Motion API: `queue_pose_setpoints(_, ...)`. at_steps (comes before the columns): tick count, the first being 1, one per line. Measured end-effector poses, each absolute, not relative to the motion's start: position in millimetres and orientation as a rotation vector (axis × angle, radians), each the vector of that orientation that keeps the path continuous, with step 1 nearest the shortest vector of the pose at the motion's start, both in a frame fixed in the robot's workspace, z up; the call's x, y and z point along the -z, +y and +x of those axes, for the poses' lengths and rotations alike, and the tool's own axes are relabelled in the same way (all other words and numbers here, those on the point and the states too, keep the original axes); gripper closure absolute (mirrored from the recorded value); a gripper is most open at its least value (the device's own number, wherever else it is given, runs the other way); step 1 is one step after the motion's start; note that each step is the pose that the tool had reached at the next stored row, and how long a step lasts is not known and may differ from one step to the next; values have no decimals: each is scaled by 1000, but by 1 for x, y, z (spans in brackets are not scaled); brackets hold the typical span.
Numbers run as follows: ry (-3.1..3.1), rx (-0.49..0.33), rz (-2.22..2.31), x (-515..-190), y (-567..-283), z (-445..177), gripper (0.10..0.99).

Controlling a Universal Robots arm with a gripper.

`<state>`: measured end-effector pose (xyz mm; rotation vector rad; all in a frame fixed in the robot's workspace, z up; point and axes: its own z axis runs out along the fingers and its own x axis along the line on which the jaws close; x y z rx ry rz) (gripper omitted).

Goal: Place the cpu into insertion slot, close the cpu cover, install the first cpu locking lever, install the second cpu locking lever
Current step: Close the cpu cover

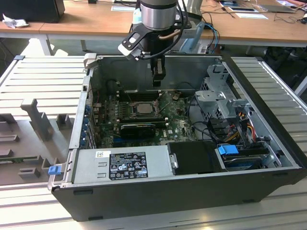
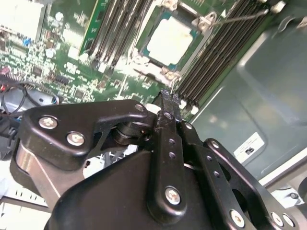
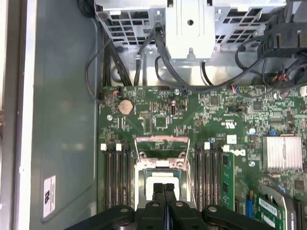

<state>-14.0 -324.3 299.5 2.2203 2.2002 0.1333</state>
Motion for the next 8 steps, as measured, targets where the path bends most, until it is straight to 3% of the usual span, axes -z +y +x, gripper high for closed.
queue_pose_setpoints(8,2201,-133,2220,-299,-324,5,980)
